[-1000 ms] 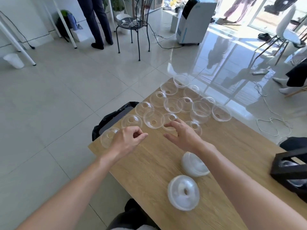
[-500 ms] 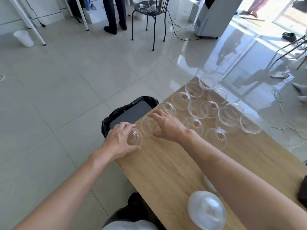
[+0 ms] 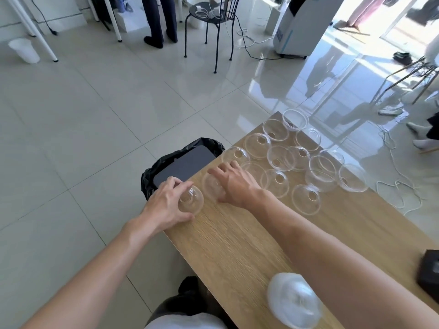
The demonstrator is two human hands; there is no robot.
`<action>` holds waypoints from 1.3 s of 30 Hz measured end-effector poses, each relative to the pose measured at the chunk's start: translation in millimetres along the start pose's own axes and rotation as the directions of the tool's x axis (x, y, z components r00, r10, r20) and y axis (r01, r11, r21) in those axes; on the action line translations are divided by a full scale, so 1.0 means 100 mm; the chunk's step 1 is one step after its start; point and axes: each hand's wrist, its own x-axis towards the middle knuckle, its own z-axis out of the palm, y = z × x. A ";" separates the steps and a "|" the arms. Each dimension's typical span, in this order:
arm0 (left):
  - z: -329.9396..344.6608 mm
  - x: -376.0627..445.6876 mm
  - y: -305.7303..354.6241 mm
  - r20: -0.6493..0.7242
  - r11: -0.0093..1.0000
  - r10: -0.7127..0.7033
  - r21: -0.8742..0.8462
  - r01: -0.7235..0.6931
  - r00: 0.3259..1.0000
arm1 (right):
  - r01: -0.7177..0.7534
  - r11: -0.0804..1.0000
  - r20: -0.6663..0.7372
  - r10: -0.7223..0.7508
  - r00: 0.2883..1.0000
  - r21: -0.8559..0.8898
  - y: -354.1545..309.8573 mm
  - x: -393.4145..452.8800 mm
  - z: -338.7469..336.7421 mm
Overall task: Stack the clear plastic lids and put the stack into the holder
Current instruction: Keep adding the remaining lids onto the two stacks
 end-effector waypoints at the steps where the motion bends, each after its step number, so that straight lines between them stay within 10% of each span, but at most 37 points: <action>1: -0.02 -0.01 0.02 -0.011 1.000 0.002 0.005 -0.001 1.000 | -0.003 1.000 -0.034 0.003 0.999 0.026 0.01 -0.07 -0.04; 9: -0.12 -0.14 0.50 -0.136 0.996 0.061 -0.054 -0.069 0.989 | -0.108 0.952 -0.294 0.195 0.936 0.286 0.40 -0.97 -0.43; 22: 0.48 -0.86 1.71 -0.063 0.926 0.326 -0.180 -0.332 0.943 | -0.300 0.776 -0.178 0.463 0.868 0.555 1.29 -2.78 0.17; 39: 1.09 -1.29 1.96 0.060 0.905 0.395 -0.195 -0.377 0.917 | -0.261 0.748 -0.158 0.438 0.885 0.611 1.31 -2.87 0.89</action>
